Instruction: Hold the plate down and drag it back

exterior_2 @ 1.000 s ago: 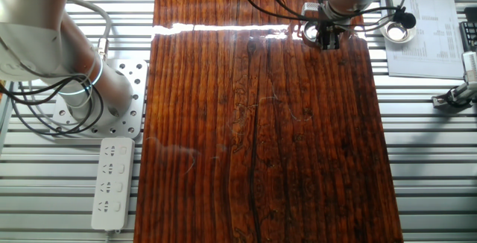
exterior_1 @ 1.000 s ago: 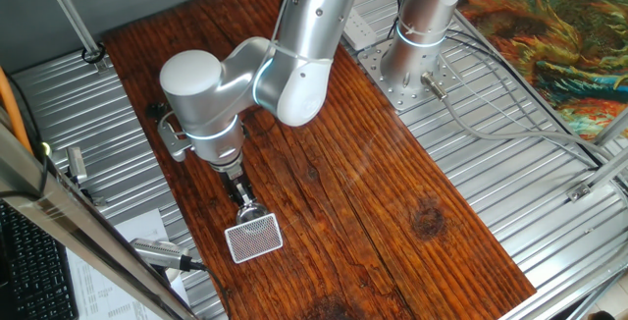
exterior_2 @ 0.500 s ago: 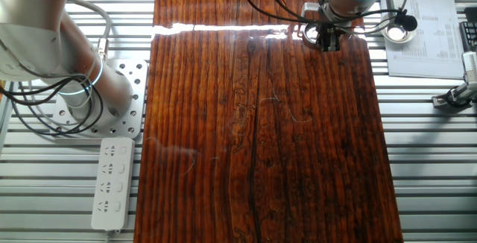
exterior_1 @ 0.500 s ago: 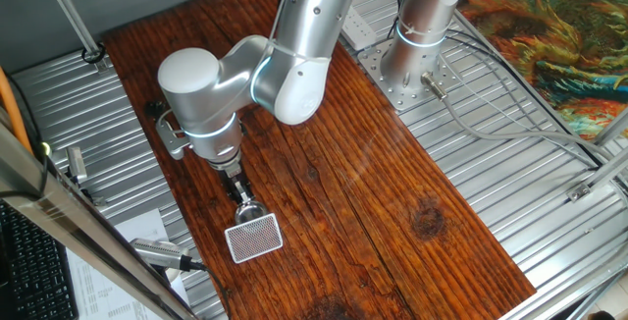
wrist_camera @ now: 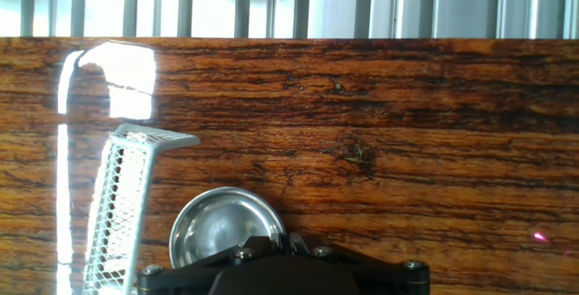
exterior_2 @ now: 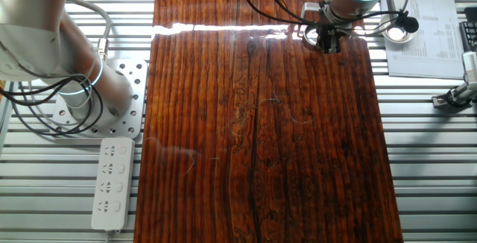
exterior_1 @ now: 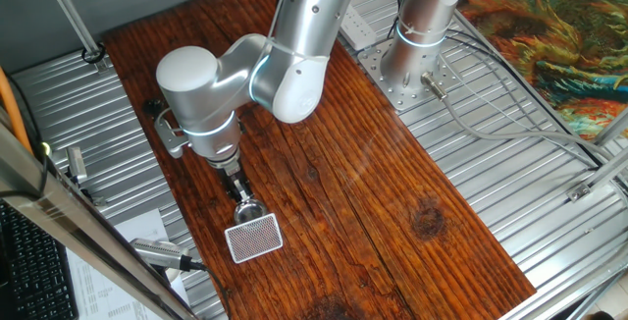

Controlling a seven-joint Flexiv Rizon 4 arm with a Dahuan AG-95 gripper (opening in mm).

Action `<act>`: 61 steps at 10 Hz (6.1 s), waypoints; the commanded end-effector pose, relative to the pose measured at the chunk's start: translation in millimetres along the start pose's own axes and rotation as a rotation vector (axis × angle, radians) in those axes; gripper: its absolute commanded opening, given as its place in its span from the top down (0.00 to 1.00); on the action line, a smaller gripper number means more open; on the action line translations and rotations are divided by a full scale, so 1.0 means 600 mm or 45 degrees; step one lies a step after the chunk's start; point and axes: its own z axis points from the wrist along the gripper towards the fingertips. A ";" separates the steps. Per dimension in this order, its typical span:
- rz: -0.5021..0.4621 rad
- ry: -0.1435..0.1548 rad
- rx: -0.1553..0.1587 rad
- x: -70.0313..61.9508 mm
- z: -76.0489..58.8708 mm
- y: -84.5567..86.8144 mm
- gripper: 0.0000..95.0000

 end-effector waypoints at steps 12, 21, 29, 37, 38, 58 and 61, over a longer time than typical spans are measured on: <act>-0.021 -0.001 -0.003 0.000 -0.002 -0.017 1.00; -0.039 0.000 -0.005 0.000 -0.004 -0.030 1.00; -0.064 0.002 -0.038 0.002 -0.006 -0.053 1.00; -0.094 0.009 -0.013 0.004 -0.012 -0.064 1.00; -0.095 0.009 -0.012 0.004 -0.012 -0.065 1.00; -0.119 0.005 -0.015 0.007 -0.016 -0.087 1.00; -0.131 0.005 -0.013 0.009 -0.018 -0.095 1.00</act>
